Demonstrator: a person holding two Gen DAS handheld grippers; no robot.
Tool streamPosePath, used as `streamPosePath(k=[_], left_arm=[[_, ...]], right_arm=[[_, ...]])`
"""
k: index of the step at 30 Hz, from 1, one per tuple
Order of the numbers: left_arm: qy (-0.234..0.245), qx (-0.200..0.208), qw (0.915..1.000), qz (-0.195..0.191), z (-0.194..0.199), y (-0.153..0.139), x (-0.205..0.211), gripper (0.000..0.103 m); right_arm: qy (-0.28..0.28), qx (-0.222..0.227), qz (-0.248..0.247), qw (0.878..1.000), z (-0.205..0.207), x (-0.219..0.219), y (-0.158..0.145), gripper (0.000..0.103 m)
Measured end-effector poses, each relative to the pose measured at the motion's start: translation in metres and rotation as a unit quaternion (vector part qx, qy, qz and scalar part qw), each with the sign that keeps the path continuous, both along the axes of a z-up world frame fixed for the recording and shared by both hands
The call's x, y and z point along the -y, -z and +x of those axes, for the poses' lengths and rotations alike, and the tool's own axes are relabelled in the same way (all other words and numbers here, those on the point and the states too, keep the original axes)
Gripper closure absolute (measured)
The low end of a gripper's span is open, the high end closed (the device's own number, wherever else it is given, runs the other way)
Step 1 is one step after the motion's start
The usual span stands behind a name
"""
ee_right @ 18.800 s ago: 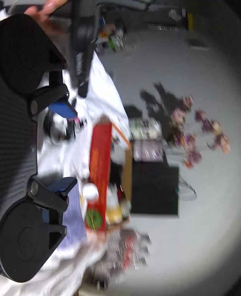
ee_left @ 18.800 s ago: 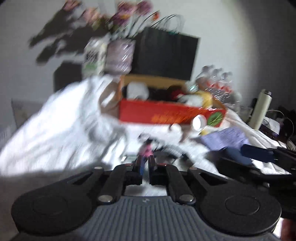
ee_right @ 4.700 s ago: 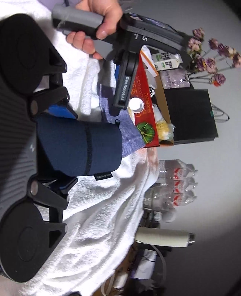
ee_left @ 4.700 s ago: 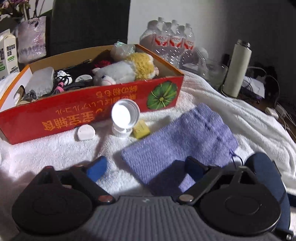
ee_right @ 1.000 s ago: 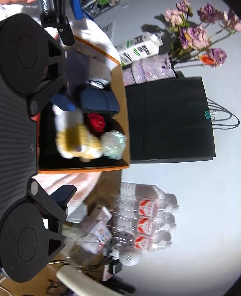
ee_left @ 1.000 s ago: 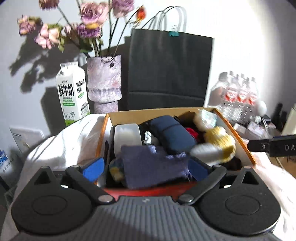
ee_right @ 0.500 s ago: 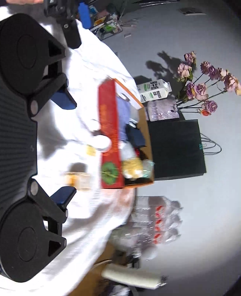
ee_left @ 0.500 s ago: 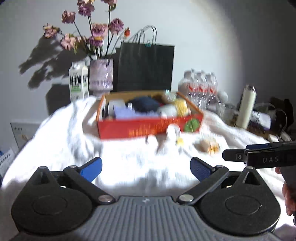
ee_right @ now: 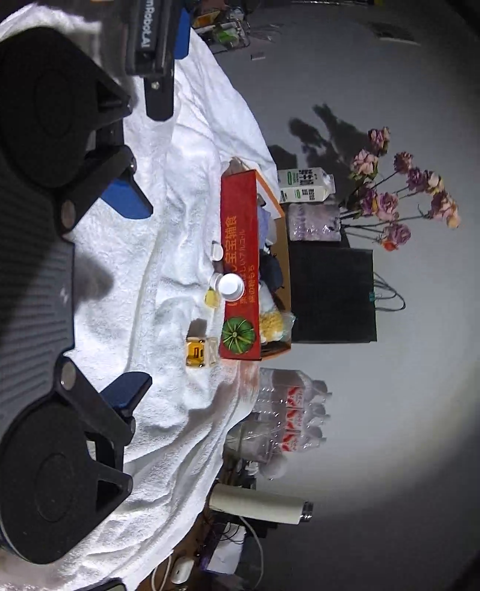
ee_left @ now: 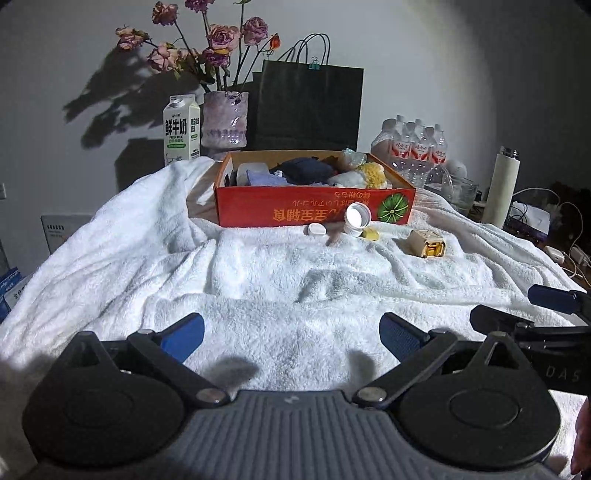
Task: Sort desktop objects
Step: 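Grasp the white bottle cap with the left tool while the right tool grasps the yellow charger cube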
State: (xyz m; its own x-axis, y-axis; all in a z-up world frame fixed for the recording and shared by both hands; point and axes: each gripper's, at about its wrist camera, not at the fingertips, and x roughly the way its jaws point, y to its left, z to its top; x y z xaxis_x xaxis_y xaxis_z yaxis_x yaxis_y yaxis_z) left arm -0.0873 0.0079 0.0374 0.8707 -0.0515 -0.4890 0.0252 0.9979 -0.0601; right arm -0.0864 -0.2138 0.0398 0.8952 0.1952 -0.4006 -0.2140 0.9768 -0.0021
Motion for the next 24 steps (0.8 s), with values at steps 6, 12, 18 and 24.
streamPosePath(k=[6,12,18,24], left_arm=[[-0.005,-0.006,1.0000,-0.001,0.009,0.005,-0.001,0.000],[0.057,0.017,0.9981,-0.016,0.060,-0.017,0.019,0.000],[0.086,0.019,0.9959,-0.019,0.135,-0.020,0.043,0.000],[0.087,-0.018,0.9959,-0.017,0.214,0.000,0.067,0.001]], right_arm=[[0.002,-0.013,0.005,1.000,0.011,0.000,0.007,0.014],[-0.001,-0.018,-0.009,1.000,0.045,0.008,-0.002,0.017],[0.012,-0.048,0.029,0.998,0.114,0.031,-0.005,0.027],[0.026,-0.101,0.031,0.994,0.195,0.036,0.008,0.037]])
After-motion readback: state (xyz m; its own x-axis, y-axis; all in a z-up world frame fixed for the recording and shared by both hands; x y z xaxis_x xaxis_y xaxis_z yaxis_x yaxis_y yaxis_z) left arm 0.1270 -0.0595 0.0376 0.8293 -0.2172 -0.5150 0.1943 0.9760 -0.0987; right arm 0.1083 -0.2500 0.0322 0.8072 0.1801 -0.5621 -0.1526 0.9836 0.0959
